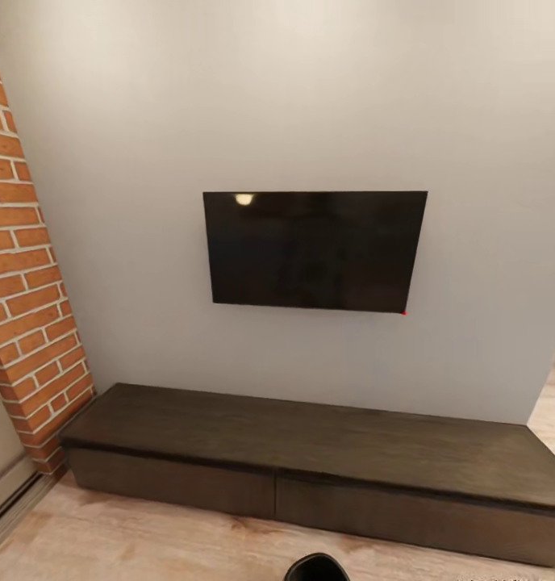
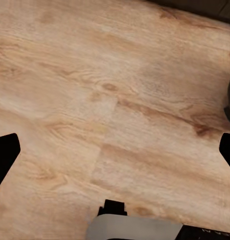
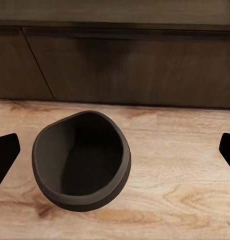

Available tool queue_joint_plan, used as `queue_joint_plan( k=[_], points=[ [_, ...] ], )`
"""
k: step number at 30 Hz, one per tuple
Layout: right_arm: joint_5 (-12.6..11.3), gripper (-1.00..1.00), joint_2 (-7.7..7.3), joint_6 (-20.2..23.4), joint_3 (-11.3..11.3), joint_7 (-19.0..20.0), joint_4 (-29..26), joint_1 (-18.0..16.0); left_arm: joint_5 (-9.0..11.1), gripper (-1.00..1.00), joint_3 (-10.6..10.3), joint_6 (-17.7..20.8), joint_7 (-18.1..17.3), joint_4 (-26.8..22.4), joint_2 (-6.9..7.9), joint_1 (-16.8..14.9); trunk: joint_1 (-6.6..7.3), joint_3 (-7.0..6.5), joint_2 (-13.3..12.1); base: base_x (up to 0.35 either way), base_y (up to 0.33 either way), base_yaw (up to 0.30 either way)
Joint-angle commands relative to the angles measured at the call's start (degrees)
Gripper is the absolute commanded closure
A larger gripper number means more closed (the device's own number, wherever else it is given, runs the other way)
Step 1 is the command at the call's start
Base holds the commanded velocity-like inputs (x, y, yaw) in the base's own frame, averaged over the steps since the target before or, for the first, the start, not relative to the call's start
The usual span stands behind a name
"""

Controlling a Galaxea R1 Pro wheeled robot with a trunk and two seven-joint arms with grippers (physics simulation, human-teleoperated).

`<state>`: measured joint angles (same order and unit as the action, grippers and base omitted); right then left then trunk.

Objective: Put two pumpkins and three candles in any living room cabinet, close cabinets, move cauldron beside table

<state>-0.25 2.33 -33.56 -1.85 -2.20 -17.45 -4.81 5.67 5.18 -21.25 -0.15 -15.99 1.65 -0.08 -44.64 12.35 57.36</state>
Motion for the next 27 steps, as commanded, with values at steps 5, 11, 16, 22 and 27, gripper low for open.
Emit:
queue_joint_plan(
  k=[5,11,16,22,27],
  points=[
    [0.06,-1.0,0.04,-0.25,-0.17,0.0,-0.04,-0.05,0.57,-1.0,-0.28,-0.18,-0.05,0.0,0.02,-0.01,-0.03,0.0,0.05,0.207,0.251,-0.209],
    [0.41,-1.0,0.16,-0.28,-0.1,0.08,0.03,-0.04,0.57,-1.0,-0.32,-0.2,-0.03,-0.01,0.02,-0.01,-0.03,-0.01,0.05,0.051,0.049,-0.031],
    [0.45,-1.0,0.36,-0.28,0.13,0.09,0.21,-0.03,0.57,-1.0,-0.29,-0.2,-0.03,0.01,0.02,-0.01,-0.03,-0.02,0.05,0.007,0.007,-0.004],
    [0.5,-1.0,0.47,-0.63,0.41,0.24,0.31,-0.04,0.57,-1.0,-0.26,-0.2,-0.03,-0.01,0.02,-0.01,-0.03,-0.07,0.05,0.001,0.001,-0.064],
    [0.5,-1.0,0.48,-0.71,0.44,0.34,0.35,-0.05,0.57,-1.0,-0.26,-0.2,-0.03,-0.01,0.02,-0.01,-0.03,-0.2,0.05,0.0,0.0,-0.228]
  ],
)
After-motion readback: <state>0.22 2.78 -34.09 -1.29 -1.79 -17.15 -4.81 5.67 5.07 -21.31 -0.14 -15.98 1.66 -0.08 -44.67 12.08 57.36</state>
